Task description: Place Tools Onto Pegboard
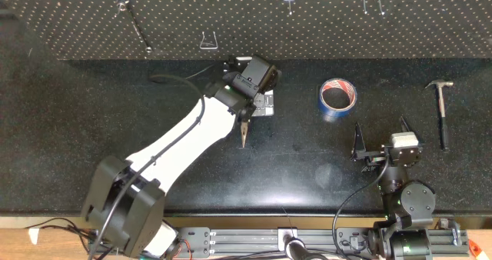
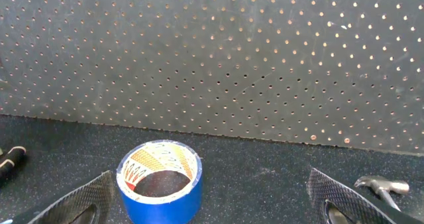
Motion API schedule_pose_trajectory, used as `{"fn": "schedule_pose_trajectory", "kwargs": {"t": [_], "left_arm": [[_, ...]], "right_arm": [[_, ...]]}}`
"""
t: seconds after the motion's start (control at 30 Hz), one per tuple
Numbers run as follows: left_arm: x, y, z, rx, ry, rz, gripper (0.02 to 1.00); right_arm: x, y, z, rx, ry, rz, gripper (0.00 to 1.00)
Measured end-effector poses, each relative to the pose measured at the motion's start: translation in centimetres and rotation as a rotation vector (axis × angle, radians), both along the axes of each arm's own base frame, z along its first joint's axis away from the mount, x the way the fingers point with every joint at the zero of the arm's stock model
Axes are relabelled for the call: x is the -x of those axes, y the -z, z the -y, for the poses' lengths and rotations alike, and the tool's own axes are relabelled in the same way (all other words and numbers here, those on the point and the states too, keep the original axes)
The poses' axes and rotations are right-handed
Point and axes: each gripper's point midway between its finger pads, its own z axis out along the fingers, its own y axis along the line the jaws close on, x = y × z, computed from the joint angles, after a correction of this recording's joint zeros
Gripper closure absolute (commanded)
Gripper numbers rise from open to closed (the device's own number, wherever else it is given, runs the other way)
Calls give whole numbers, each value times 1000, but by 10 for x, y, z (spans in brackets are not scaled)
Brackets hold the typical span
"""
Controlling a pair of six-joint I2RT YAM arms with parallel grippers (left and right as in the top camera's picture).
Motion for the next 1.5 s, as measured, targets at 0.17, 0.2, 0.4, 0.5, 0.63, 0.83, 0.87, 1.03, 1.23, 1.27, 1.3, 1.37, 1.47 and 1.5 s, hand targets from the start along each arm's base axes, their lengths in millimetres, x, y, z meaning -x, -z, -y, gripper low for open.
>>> {"fn": "schedule_pose_trajectory", "kwargs": {"t": [0.17,0.2,0.4,0.5,0.63,0.83,0.87,1.03,1.23,1.27,1.3,1.37,1.47,1.5], "left_arm": [[-8,13,1,59,-20,-35,23],[-9,13,-1,63,-24,-38,23],[-8,37,-9,33,-20,-101,23],[-9,36,-7,26,29,-99,23],[-16,35,-10,35,17,-83,23],[-19,45,-7,50,20,-97,23],[-18,47,-7,51,21,-102,23],[-23,47,-4,57,29,-87,23],[-22,56,-4,49,28,-100,23],[-23,56,-4,51,29,-98,23],[-23,55,-4,51,29,-97,23],[-23,55,-4,51,29,-97,25],[-23,55,-4,51,29,-97,18],[-23,55,-4,51,29,-97,23]], "right_arm": [[0,0,0,0,0,0,53],[0,0,0,0,0,0,53],[0,0,0,0,0,0,53],[0,0,0,0,0,0,53],[0,0,0,0,0,0,53],[0,0,0,0,0,0,51],[0,0,0,0,0,0,53],[0,0,0,0,0,0,53],[0,0,0,0,0,0,53],[0,0,0,0,0,0,53],[0,0,0,0,0,0,53],[0,0,0,0,0,0,53],[0,0,0,0,0,0,53],[0,0,0,0,0,0,53]]}}
